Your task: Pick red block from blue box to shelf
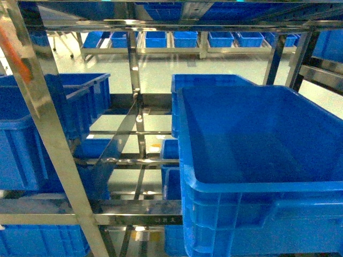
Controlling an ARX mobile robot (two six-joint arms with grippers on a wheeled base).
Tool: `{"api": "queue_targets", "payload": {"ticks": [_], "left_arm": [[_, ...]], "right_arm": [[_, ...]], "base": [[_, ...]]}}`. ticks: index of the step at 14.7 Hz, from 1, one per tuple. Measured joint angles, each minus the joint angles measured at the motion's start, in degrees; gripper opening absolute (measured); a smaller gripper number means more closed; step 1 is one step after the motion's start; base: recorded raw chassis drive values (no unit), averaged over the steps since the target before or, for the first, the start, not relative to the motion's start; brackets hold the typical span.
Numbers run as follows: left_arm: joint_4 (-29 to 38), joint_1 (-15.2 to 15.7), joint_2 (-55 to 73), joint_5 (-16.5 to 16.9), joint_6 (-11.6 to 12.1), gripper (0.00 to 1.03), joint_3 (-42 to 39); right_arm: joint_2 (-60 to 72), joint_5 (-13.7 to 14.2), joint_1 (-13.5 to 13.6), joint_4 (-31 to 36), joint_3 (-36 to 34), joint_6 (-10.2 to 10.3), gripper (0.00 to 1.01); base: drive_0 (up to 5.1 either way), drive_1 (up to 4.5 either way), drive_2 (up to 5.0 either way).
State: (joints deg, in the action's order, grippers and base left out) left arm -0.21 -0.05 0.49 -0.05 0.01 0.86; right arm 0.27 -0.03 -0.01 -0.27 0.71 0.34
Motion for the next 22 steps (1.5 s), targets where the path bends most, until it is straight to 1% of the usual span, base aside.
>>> {"api": "queue_targets", "payload": {"ticks": [20,21,22], "left_arm": [[0.00,0.00,0.00,0.00,0.00,0.98,0.00],[0.00,0.00,0.00,-0.02,0.00,0.98,0.00],[0.02,0.00,0.00,0.02,0.00,0.98,0.00]], "right_arm": [[0.00,0.00,0.00,0.00,0.00,0.00,0.27],[2.80,-3.21,-0.42,-6.08,1.86,-3.28,0.27],[11.15,-3.72,0.61,-5.14,3.98,-6.29,0.27]], "base": [[0.0,0.00,0.0],[0.0,0.00,0.0],[0.0,0.00,0.0]]}}
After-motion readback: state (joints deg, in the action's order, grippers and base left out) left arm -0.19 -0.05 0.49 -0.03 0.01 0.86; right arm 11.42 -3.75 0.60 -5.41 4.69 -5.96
